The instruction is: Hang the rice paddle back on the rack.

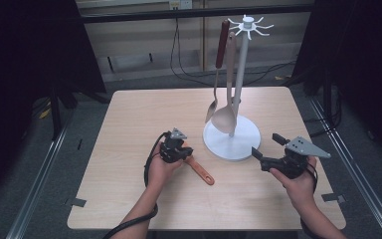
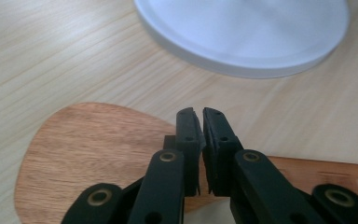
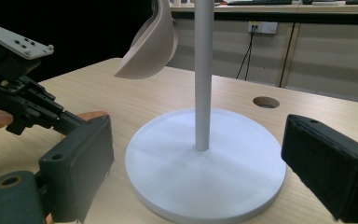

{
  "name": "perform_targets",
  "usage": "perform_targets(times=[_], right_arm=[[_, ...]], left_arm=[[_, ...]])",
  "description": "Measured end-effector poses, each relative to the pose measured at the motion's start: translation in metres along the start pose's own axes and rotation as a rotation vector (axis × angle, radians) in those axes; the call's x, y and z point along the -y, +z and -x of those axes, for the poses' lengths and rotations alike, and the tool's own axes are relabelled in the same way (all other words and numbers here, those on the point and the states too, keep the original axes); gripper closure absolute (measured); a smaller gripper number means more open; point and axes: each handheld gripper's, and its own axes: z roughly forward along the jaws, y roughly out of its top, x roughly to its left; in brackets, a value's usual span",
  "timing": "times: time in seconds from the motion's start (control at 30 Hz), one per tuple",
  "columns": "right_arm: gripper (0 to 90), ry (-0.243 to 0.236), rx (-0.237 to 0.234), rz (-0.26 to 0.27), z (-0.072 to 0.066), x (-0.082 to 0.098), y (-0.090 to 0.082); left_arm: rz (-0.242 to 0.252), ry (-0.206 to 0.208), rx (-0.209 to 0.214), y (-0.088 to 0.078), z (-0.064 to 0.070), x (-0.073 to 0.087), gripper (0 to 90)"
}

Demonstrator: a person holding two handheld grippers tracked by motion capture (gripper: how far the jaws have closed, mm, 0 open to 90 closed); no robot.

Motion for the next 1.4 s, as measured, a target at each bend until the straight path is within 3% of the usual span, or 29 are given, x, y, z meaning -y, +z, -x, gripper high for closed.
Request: perform_targets(times=[0.23, 0.3, 0.37, 0.5, 0.57, 0.67, 0.7, 0.87, 0.93, 0.97, 1.03, 1.13, 1.17, 1.2, 1.3, 1.33, 1.4], right_arm=[[9.0, 0.01, 0.003, -0.002, 0.002, 0.001, 0.0], [9.0, 0.006, 0.002, 0.0, 0.002, 0.0, 0.0], [9.0, 0.008, 0.0, 0.0, 0.002, 0.0, 0.0], [9.1, 0.009, -0.001, 0.003, 0.001, -0.001, 0.0], [9.1, 0.004, 0.001, 0.004, 0.001, -0.001, -0.001], [9.1, 0.004, -0.003, 0.005, 0.003, -0.001, -0.002], [9.1, 0.008, 0.0, 0.003, 0.003, -0.001, -0.002], [9.1, 0.007, 0.002, 0.003, 0.003, -0.001, -0.001], [9.1, 0.007, -0.002, 0.001, 0.002, -0.001, 0.0], [9.1, 0.004, -0.009, 0.0, 0.002, -0.001, 0.0], [9.1, 0.0, -0.009, 0.0, 0.001, -0.001, 0.001], [9.0, 0.004, -0.015, 0.008, -0.001, -0.002, 0.002], [9.0, 0.002, -0.019, 0.009, -0.001, -0.002, 0.003], [9.0, 0.007, -0.019, 0.008, -0.003, -0.003, 0.004], [9.0, 0.0, -0.026, 0.004, -0.004, -0.003, 0.006], [9.0, 0.0, -0.026, 0.004, -0.004, -0.003, 0.006], [9.0, 0.006, -0.026, 0.003, -0.005, -0.002, 0.007]], left_arm=[[-0.014, 0.006, -0.005, 0.012, -0.005, -0.003, 83.5], [0.014, 0.005, 0.008, 0.014, -0.004, -0.006, 83.6], [0.01, 0.025, 0.006, 0.016, -0.003, -0.009, 83.5], [-0.032, 0.02, -0.012, 0.026, -0.008, -0.015, 83.1], [-0.047, 0.029, -0.047, 0.027, -0.01, -0.015, 82.9], [-0.053, 0.019, -0.061, 0.026, -0.012, -0.013, 81.8], [-0.055, 0.0, -0.063, 0.023, -0.015, -0.011, 81.6], [-0.075, -0.009, -0.074, 0.011, -0.02, -0.002, 80.0], [-0.066, -0.044, -0.06, 0.001, -0.021, 0.008, 79.7], [-0.082, -0.048, -0.034, -0.004, -0.022, 0.011, 79.4], [-0.079, -0.059, -0.021, -0.011, -0.022, 0.018, 77.6], [-0.039, -0.024, 0.047, -0.021, -0.02, 0.021, 70.0], [-0.014, 0.011, 0.101, -0.025, -0.017, 0.02, 64.6], [-0.006, 0.049, 0.126, -0.026, -0.015, 0.02, 58.5], [-0.062, 0.206, 0.17, -0.028, -0.002, 0.019, 46.5], [-0.062, 0.206, 0.17, -0.028, -0.002, 0.019, 42.0], [-0.1, 0.265, 0.205, -0.025, 0.007, 0.02, 38.3]])
